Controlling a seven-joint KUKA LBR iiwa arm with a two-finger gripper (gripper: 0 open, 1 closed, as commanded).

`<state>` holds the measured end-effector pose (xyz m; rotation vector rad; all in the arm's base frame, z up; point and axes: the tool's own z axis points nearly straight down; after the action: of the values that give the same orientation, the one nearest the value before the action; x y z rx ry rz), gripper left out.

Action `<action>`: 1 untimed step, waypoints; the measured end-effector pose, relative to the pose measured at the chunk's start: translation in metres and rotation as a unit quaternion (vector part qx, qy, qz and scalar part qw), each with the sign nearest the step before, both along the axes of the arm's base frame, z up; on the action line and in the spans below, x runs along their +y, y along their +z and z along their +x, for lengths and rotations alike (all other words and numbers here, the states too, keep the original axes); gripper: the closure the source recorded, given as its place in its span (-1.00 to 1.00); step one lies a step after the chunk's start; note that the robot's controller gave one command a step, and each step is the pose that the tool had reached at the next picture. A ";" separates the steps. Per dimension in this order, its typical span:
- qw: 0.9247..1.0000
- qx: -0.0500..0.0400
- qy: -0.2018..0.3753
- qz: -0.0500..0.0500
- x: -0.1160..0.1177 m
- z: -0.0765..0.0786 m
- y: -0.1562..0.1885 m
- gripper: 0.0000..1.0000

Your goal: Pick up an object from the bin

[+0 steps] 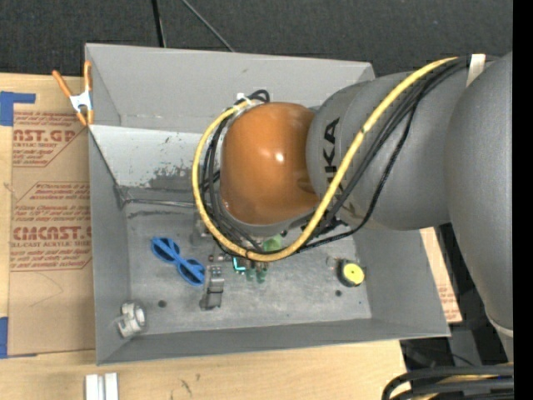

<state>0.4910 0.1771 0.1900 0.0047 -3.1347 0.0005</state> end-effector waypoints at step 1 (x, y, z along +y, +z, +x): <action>0.998 0.000 -0.066 -0.001 -0.005 0.022 -0.108 -1.00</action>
Offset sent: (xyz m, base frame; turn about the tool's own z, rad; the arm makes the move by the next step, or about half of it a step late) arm 0.0237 -0.0045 -0.1036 0.1316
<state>0.5131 0.1722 0.0815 -0.2030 -3.1287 0.0028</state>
